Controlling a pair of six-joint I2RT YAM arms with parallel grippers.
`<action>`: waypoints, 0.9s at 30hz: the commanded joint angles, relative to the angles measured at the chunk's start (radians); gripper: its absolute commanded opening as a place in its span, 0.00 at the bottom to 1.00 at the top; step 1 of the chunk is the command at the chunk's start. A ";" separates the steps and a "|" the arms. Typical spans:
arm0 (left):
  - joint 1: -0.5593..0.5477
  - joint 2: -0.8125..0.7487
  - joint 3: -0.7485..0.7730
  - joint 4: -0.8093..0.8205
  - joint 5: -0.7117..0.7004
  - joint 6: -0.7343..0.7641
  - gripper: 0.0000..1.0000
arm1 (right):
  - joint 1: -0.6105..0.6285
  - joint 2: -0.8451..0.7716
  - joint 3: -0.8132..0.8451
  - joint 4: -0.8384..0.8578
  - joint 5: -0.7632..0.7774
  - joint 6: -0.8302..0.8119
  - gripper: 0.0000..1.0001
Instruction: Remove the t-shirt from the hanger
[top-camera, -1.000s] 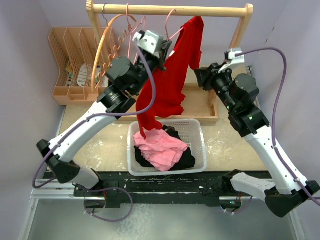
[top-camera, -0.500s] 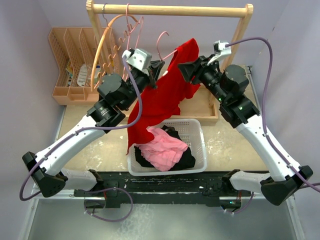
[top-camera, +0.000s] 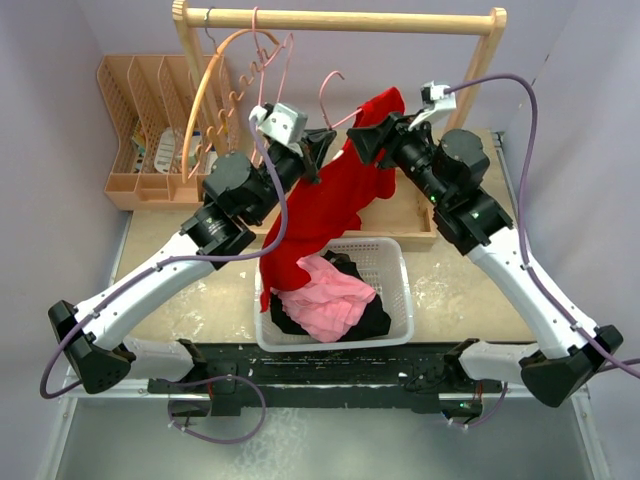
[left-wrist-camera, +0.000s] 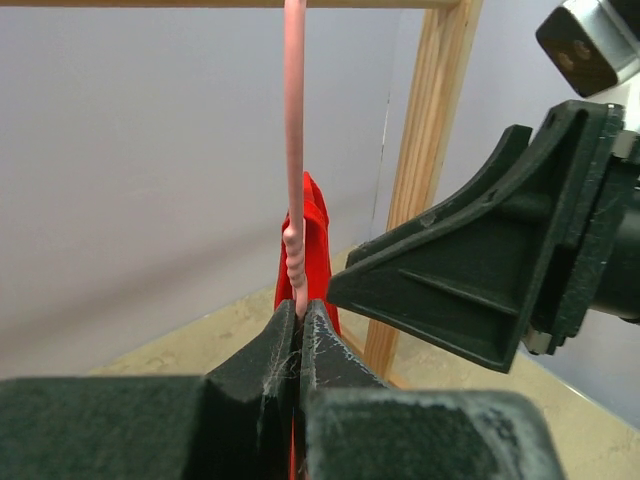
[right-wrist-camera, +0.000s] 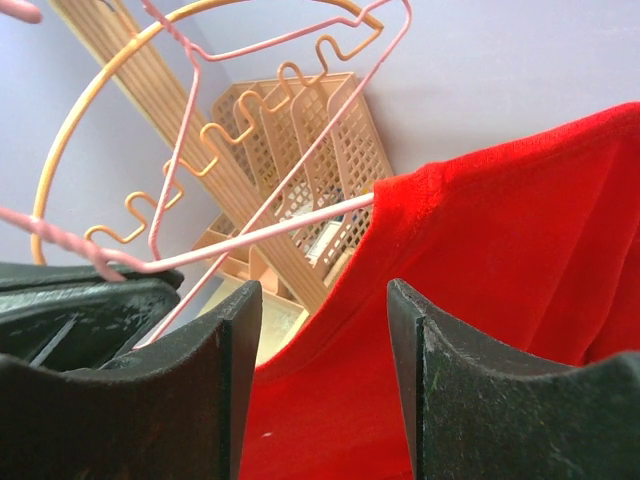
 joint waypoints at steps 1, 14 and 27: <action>-0.013 -0.028 -0.002 0.096 0.003 -0.028 0.00 | 0.005 0.018 0.039 0.026 0.049 0.004 0.56; -0.027 -0.061 -0.038 0.079 -0.007 -0.031 0.00 | 0.005 0.068 0.044 -0.016 0.205 -0.008 0.26; -0.027 -0.092 -0.104 -0.037 -0.013 -0.018 0.00 | 0.001 0.007 0.087 -0.093 0.451 -0.091 0.00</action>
